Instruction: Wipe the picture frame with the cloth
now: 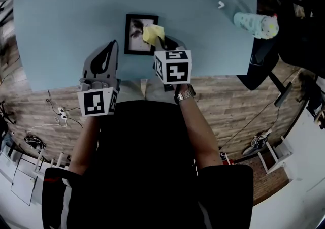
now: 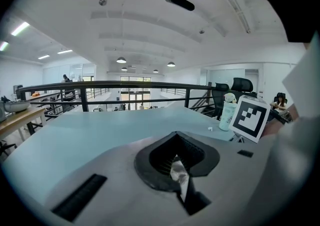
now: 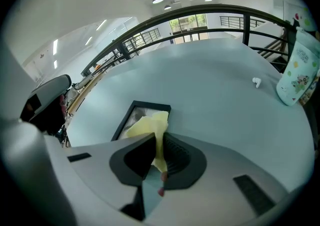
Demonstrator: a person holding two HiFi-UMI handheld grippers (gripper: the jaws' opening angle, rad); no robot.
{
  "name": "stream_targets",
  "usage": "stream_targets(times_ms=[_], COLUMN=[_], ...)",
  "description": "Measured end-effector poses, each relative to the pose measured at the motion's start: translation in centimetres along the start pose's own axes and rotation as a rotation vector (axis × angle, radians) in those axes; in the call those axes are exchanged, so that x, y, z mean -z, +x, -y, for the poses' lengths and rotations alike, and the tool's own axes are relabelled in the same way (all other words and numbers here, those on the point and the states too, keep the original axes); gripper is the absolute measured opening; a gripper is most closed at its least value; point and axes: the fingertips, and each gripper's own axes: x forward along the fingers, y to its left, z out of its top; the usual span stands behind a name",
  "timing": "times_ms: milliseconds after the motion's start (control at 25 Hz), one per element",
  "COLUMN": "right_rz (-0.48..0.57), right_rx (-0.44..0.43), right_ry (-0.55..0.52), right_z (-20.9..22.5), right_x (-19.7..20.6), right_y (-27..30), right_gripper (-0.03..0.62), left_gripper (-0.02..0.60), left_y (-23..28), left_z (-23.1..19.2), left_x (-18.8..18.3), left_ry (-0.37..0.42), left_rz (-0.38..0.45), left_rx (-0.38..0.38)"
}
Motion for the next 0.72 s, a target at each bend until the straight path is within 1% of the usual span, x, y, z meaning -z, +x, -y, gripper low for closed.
stream_targets(times_ms=[400,720], right_rz=[-0.002,-0.002], right_rx=[0.018,0.032], right_ry=[0.019,0.024], right_z=[1.4,1.6], right_x=[-2.3,-3.9], right_y=[1.1,1.7], right_gripper=[0.037,0.036], left_gripper=[0.000,0.000], left_y=[2.0,2.8], left_z=[-0.8,-2.3], left_x=[-0.8,-1.1], left_ry=[-0.010,-0.010], left_rz=[-0.003,-0.015], left_rx=[0.008,0.003])
